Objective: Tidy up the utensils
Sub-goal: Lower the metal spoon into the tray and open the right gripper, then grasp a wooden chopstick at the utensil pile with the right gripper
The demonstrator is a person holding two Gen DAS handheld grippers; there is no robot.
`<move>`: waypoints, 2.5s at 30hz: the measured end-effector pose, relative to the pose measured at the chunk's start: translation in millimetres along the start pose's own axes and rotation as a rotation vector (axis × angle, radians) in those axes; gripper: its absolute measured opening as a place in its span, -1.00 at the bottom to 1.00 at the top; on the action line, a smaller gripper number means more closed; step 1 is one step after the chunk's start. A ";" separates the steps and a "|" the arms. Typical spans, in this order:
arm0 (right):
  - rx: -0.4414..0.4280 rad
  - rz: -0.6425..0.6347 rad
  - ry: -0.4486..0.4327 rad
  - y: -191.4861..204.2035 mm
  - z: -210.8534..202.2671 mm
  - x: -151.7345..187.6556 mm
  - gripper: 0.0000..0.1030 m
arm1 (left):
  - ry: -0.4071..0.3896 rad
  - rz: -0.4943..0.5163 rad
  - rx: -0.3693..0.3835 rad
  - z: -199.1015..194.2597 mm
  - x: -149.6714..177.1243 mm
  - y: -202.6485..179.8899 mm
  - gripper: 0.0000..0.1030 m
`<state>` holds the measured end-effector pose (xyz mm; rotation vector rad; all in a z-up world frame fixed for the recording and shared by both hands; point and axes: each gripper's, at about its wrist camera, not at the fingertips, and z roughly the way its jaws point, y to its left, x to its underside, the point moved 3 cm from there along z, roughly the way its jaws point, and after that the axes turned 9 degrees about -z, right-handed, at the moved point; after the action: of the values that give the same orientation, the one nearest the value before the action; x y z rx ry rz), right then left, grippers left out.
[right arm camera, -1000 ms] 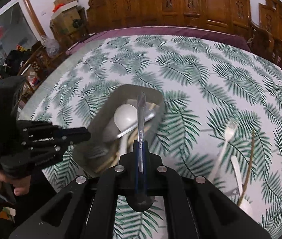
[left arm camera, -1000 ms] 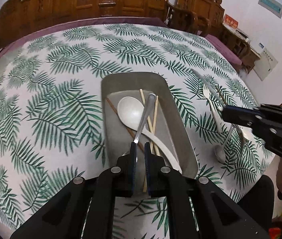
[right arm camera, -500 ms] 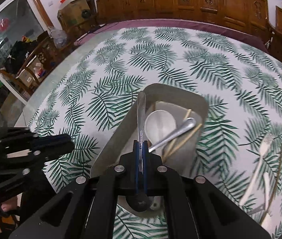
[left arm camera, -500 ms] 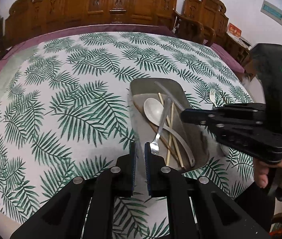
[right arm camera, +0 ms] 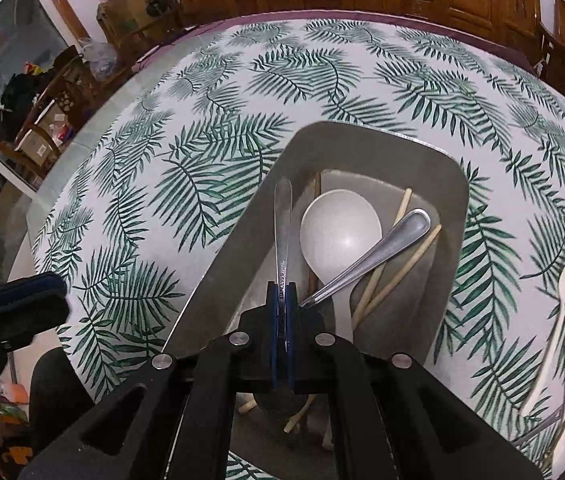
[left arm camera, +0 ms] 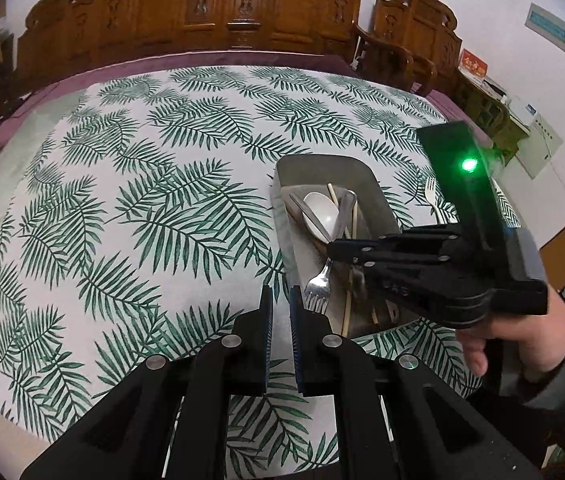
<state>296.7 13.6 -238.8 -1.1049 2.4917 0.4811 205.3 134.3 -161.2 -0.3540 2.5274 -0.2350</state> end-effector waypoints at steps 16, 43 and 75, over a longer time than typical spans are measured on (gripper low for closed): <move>0.045 0.033 -0.147 -30.1 -65.4 19.2 -0.84 | -0.019 0.017 0.004 -7.9 3.5 -16.9 -0.63; 0.312 0.205 -0.088 -212.4 -123.6 168.6 -0.63 | 0.049 0.156 0.073 36.1 21.8 -131.3 -0.12; 0.190 0.305 -0.190 -233.1 -140.8 180.8 -0.99 | 0.149 0.281 0.074 92.9 19.1 -201.2 -0.12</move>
<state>333.2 -311.1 -236.1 -0.5813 2.4828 0.4001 282.5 -70.8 -198.8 0.0508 2.6681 -0.2518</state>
